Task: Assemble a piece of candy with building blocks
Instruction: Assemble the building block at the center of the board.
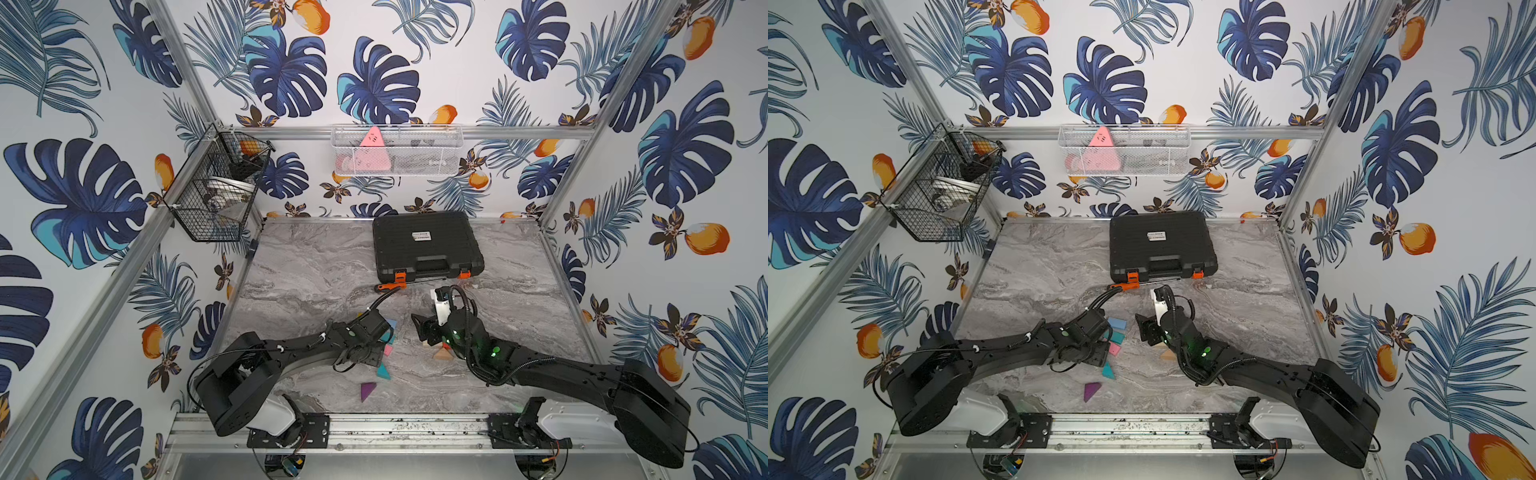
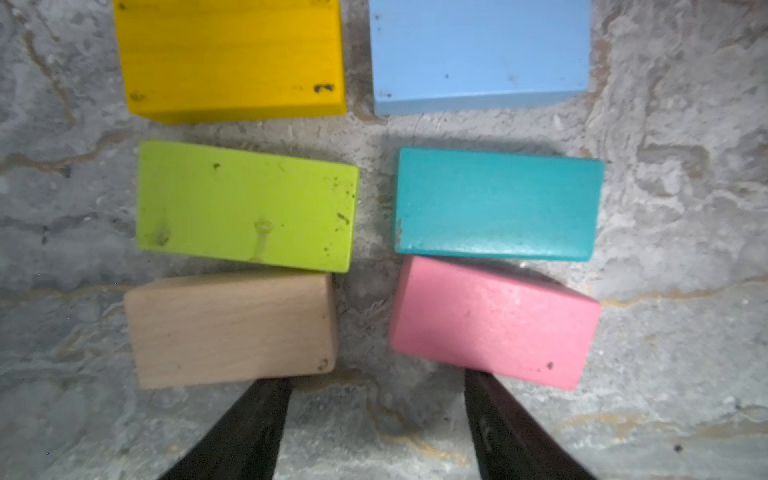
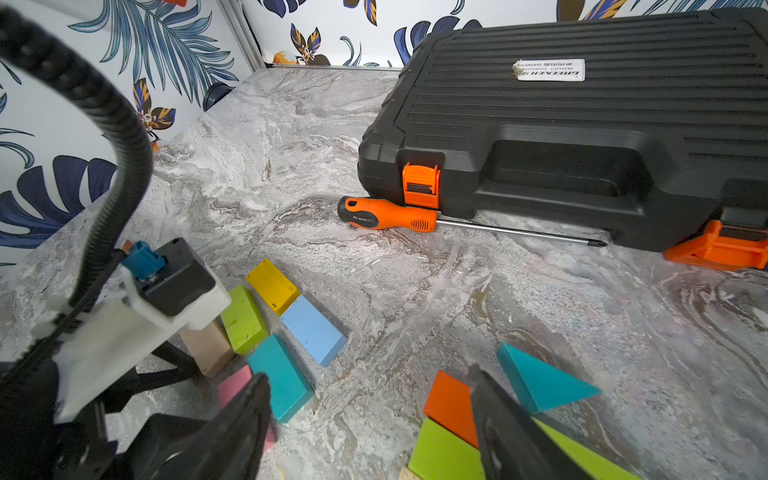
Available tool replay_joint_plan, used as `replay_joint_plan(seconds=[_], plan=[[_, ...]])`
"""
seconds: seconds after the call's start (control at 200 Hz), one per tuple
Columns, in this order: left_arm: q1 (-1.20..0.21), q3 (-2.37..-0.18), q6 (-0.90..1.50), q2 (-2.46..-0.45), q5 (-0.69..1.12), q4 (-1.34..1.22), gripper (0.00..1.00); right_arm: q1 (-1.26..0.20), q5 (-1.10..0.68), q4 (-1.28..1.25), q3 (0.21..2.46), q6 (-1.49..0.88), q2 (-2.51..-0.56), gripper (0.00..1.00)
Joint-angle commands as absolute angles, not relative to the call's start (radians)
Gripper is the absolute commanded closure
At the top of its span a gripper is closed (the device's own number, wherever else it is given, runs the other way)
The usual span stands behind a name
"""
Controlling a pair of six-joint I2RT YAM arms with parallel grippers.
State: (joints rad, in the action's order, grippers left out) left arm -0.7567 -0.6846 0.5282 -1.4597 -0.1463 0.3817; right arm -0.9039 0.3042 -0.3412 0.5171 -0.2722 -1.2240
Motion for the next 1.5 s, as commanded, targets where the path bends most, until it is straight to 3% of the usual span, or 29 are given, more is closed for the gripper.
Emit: replay_joint_plan(seconds=[0.0, 1.496], plan=[[-0.755, -0.69, 0.526, -1.466, -0.135, 0.371, 0.28, -0.905, 0.3, -0.359, 0.524, -0.276, -1.226, 0.23], [-0.736, -0.693, 0.552, -1.479, -0.167, 0.324, 0.28, -0.905, 0.287, -0.352, 0.537, -0.278, -1.249, 0.23]])
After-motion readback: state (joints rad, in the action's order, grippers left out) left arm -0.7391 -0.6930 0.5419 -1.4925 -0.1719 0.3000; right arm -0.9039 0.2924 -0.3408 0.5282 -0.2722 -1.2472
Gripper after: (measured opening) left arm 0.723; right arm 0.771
